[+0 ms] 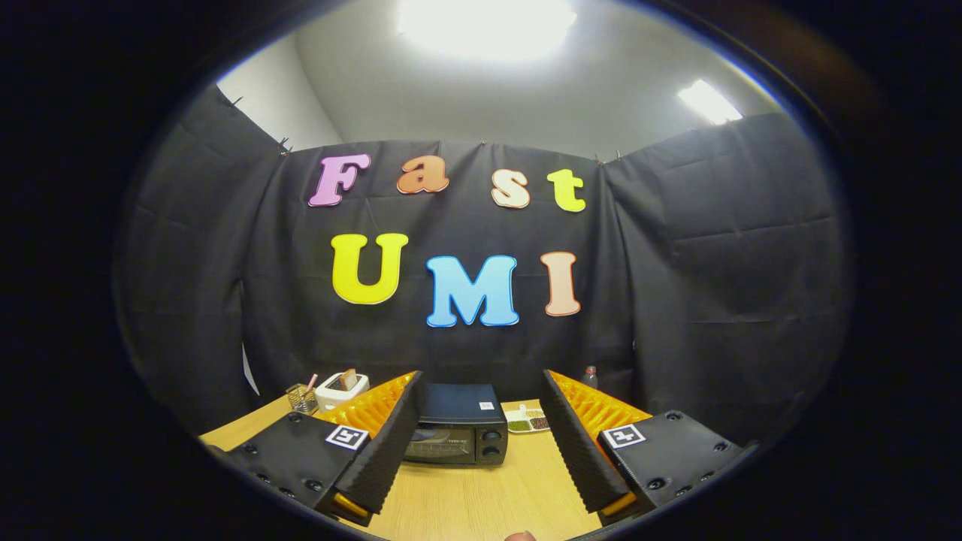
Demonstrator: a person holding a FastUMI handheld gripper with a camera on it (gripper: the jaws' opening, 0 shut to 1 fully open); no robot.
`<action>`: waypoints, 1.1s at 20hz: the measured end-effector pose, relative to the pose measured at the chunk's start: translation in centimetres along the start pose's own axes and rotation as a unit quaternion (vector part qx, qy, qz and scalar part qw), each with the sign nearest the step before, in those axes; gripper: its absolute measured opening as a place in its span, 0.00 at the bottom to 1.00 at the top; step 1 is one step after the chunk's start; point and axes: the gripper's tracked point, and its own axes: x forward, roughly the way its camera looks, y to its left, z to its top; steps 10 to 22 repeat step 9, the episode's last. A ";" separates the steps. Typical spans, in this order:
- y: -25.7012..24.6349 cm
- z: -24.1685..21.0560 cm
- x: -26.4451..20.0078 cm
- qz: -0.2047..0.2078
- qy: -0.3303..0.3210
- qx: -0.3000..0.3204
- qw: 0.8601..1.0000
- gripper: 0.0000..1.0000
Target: Open the toaster oven, put the food inside, and close the toaster oven door.
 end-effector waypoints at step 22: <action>-1.3 0.5 -1.6 0.012 -0.007 0.007 1.000 0.97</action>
